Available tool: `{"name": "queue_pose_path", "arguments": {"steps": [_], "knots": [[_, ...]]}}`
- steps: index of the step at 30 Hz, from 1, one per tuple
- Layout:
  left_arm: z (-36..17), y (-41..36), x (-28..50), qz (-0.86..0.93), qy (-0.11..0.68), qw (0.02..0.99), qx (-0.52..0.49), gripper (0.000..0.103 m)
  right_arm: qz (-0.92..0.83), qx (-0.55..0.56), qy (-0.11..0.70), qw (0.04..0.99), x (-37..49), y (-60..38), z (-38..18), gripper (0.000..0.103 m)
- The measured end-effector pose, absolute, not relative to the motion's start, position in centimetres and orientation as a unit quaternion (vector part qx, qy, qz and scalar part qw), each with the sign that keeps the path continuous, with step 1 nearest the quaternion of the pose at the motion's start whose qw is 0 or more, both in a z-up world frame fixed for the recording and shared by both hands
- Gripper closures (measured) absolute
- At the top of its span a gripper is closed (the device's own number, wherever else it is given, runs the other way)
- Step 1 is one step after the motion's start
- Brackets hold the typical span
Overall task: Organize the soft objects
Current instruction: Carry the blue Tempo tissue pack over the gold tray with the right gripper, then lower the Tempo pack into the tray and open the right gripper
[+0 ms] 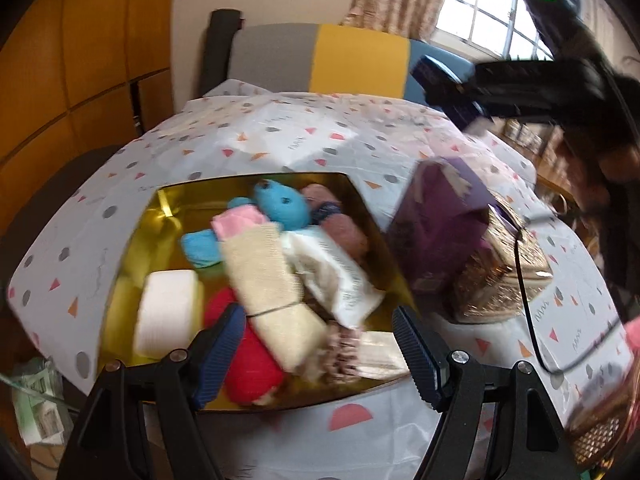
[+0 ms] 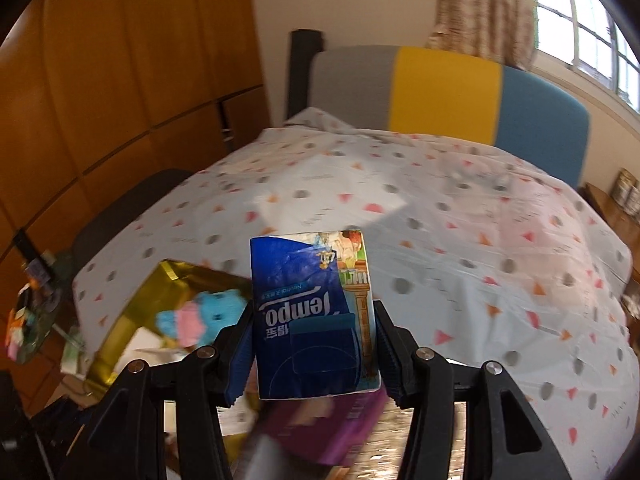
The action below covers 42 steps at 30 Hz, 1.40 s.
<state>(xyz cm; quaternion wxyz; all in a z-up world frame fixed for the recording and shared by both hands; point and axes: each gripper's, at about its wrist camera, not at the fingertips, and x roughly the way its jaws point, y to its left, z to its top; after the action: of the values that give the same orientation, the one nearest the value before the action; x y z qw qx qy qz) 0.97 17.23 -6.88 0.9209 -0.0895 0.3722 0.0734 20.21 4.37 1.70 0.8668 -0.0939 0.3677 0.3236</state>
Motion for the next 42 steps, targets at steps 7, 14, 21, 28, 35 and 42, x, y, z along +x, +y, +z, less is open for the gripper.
{"name": "queue_pose_path", "arguments": {"steps": [7, 14, 21, 28, 35, 42], "knots": [[-7.2, 22.8, -1.0, 0.146, 0.367, 0.91, -0.124, 0.026, 0.393, -0.117, 0.389, 0.825, 15.8, 8.4, -0.8, 0.05], [-8.2, 26.3, -2.3, 0.188, 0.368, 0.897, -0.157, 0.026, 0.413, -0.152, 0.447, 0.779, 13.5, 13.9, -7.2, 0.05], [-8.6, 26.7, -1.9, 0.189, 0.369, 0.895, -0.163, 0.026, 0.405, -0.139, 0.478, 0.767, 14.6, 17.7, -10.9, 0.05], [-8.4, 26.3, -1.7, 0.187, 0.365, 0.898, -0.158, 0.021, 0.388, -0.141, 0.469, 0.781, 15.3, 19.2, -12.1, 0.048], [-8.1, 25.5, -1.4, 0.179, 0.365, 0.901, -0.152, 0.021, 0.387, -0.118, 0.479, 0.779, 15.1, 17.7, -11.7, 0.041], [-7.7, 24.9, -1.6, 0.175, 0.361, 0.905, -0.145, 0.02, 0.384, -0.111, 0.468, 0.789, 14.3, 16.3, -11.0, 0.041]]}}
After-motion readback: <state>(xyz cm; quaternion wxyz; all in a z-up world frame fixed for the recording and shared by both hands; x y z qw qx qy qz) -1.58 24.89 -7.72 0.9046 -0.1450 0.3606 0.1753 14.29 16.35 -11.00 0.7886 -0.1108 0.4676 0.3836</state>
